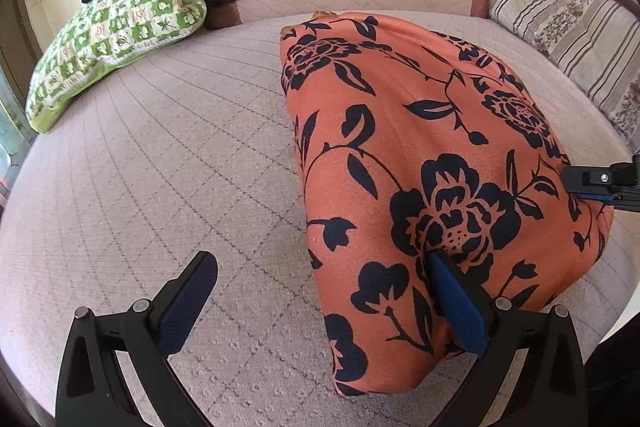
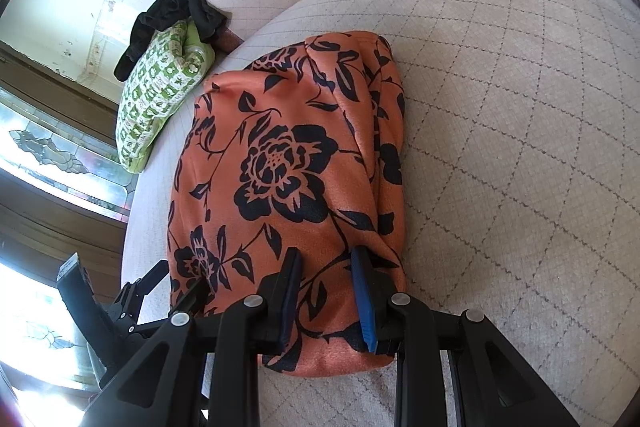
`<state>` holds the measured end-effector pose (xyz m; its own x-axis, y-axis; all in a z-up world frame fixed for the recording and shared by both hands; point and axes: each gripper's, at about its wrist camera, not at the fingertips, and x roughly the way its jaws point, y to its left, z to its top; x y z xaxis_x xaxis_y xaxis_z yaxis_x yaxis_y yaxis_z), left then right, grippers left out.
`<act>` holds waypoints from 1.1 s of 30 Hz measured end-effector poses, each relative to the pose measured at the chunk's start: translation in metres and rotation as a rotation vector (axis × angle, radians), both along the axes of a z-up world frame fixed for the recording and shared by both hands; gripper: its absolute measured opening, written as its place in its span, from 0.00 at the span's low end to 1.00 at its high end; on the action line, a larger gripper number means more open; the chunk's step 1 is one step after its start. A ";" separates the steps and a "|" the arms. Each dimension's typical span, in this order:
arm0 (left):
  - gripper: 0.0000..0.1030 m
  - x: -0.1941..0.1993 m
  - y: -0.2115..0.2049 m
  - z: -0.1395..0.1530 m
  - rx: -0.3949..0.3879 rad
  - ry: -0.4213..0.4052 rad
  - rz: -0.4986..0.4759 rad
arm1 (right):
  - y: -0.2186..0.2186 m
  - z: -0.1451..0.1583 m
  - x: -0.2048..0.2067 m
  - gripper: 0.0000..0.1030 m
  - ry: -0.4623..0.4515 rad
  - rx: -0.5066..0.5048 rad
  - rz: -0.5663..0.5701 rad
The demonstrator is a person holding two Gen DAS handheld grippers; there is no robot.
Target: Fold small clothes
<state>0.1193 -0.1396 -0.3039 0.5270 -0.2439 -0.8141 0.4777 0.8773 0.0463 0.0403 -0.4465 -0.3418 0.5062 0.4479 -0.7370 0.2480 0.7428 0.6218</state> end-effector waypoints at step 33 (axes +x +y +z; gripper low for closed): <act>1.00 0.027 0.017 0.035 -0.166 0.028 -0.028 | 0.050 0.104 0.069 0.56 0.056 -0.328 0.013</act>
